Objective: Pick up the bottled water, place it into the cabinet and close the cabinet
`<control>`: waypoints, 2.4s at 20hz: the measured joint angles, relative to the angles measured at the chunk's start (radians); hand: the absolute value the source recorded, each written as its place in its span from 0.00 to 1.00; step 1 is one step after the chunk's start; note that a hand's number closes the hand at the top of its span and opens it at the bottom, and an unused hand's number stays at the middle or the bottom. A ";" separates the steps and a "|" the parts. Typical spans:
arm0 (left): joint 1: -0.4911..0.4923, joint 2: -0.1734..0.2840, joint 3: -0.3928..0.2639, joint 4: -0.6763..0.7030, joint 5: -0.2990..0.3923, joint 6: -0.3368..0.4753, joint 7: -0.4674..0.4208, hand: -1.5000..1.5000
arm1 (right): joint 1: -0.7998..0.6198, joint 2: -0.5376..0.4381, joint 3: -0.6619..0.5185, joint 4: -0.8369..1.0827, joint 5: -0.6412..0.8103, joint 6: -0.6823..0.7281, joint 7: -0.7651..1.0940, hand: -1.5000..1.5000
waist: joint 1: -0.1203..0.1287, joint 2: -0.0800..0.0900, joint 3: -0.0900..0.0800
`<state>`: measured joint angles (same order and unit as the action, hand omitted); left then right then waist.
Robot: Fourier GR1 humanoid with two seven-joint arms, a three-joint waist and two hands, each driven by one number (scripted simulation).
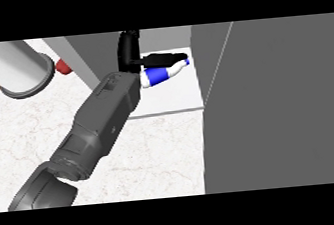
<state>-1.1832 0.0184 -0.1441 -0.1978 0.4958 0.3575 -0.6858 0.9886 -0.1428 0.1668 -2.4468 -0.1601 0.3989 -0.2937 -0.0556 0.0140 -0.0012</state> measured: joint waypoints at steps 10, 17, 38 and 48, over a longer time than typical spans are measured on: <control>0.150 -0.017 -0.071 -0.182 0.043 -0.041 0.024 0.00 | -0.029 0.027 0.029 -0.002 0.009 -0.036 0.045 0.00 | 0.034 -0.017 0.001; 0.353 -0.018 -0.217 -0.434 0.121 -0.105 0.045 0.00 | -0.009 0.037 0.067 -0.004 0.026 -0.046 0.043 0.00 | 0.043 -0.023 0.001; 0.931 0.177 -0.404 -1.239 0.109 -0.161 0.214 0.00 | 0.009 -0.122 0.165 -0.040 0.141 0.060 0.042 1.00 | 0.066 -0.024 0.000; 1.149 0.338 -0.307 -1.460 0.173 -0.189 0.221 0.00 | -0.003 -0.229 0.277 -0.049 0.169 0.138 0.001 1.00 | 0.057 -0.029 -0.001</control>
<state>-0.0341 0.3562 -0.4510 -1.6575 0.6684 0.1680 -0.4652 0.9857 -0.3719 0.4434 -2.4959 0.0085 0.5373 -0.2927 0.0014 -0.0150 -0.0026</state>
